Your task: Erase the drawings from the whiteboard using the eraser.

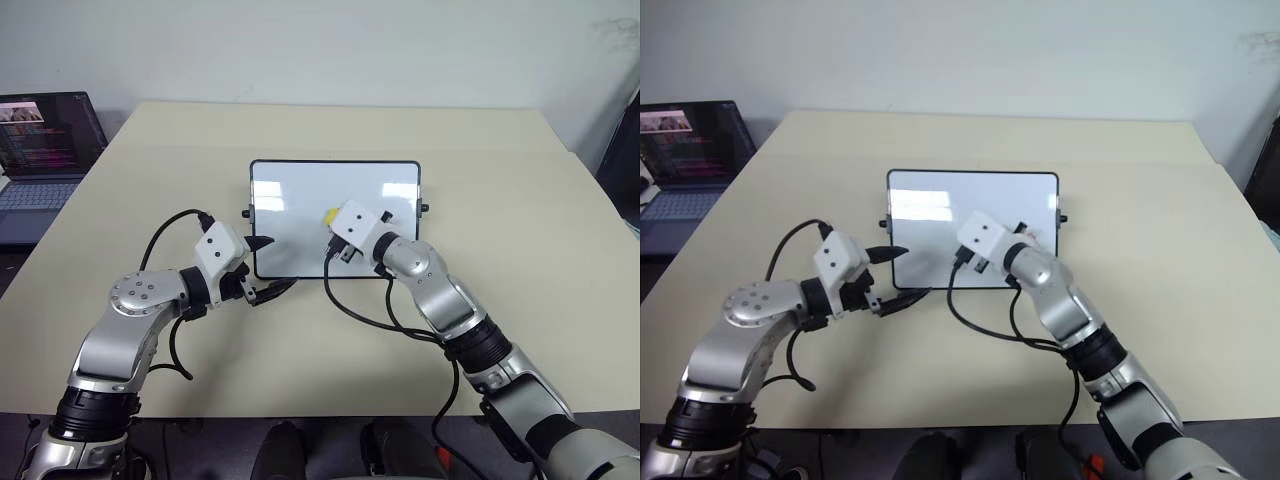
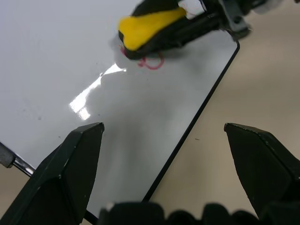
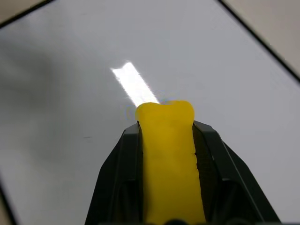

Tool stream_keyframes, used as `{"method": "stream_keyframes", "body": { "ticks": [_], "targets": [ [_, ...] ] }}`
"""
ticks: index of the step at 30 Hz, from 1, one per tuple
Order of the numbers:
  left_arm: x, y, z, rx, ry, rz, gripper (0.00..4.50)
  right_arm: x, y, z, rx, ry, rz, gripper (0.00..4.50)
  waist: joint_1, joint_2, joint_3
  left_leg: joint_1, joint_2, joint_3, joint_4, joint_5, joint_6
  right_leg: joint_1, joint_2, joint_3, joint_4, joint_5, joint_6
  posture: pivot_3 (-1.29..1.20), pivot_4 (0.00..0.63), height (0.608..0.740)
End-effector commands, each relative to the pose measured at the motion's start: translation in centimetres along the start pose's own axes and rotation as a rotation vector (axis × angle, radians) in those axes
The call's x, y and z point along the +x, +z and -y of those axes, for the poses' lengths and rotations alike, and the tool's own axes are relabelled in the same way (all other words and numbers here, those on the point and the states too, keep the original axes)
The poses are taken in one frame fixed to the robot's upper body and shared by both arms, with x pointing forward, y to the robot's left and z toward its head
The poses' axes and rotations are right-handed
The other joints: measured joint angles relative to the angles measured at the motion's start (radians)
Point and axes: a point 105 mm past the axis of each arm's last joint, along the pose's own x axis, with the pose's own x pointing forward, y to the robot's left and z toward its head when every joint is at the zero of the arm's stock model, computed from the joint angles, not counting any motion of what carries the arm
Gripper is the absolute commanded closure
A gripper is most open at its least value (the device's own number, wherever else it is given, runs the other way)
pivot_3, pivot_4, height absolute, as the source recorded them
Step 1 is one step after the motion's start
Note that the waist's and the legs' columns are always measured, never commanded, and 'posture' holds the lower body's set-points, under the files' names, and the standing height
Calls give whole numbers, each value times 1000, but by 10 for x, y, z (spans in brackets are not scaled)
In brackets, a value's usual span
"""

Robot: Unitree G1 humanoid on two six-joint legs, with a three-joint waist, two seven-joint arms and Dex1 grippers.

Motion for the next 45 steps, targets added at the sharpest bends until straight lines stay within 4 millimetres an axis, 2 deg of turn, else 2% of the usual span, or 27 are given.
{"method": "stream_keyframes", "body": {
  "ticks": [1,6,8,11,15,24,26,29,31,33,36,39,41,45],
  "targets": [
    [-1,11,-1,37,5,27,0,0,8,-3,-15,41,26,3399,0,0,0,0,0,0,0,0,0,0,0,0,0,0,0,0,150,740],
    [0,11,0,38,1,29,0,-3,6,-27,4,175,5,3399,0,0,0,0,1,0,0,0,0,0,1,0,0,0,0,0,150,740],
    [0,11,0,37,0,29,0,-2,9,-22,-10,135,16,3399,0,0,0,0,1,0,0,0,0,0,1,0,0,0,0,0,150,740],
    [1,12,1,36,-3,30,0,3,18,1,-24,7,55,3399,0,0,0,0,0,0,0,0,0,0,0,0,0,0,0,0,150,740],
    [1,12,1,36,-5,29,0,6,22,6,-22,-10,72,3399,1,0,0,-1,0,0,0,0,0,0,0,0,-1,0,0,0,150,740],
    [1,12,2,40,-3,29,0,1,-7,-23,17,203,-64,3399,0,0,0,0,1,0,0,0,0,0,0,0,0,0,0,0,150,740],
    [1,12,2,40,-4,28,0,0,-7,-18,5,182,-63,3399,1,0,0,0,0,-1,0,0,0,0,0,0,0,0,0,0,150,740],
    [1,12,3,40,-9,29,0,4,3,13,-20,25,-23,3399,0,0,0,0,0,-1,0,0,0,0,0,0,0,0,0,0,150,740],
    [1,12,3,41,-10,30,0,5,4,20,-25,-6,-16,3399,0,0,0,0,0,0,0,0,0,0,0,0,1,0,0,0,150,740],
    [2,13,3,41,-10,32,0,4,-3,15,-19,34,-45,3399,1,0,0,0,0,0,0,0,0,0,0,0,1,0,0,0,150,740],
    [2,13,3,40,-11,33,0,-5,-22,-9,-22,180,-114,3400,2,0,0,0,0,0,0,0,0,0,0,0,0,0,0,0,150,740],
    [2,13,3,40,-10,34,0,-13,-27,-27,-25,293,-139,3400,2,0,0,0,0,-1,0,0,0,0,0,0,-1,0,0,0,150,740],
    [2,13,3,40,-12,34,0,-10,-21,-16,-37,226,-116,3400,1,0,0,1,0,0,0,0,0,1,0,0,0,0,0,0,150,740],
    [3,13,3,39,-12,35,0,1,-5,19,-68,19,-57,3401,-2,0,0,2,0,0,0,0,0,1,1,0,1,1,-1,0,150,740]
  ]
}}
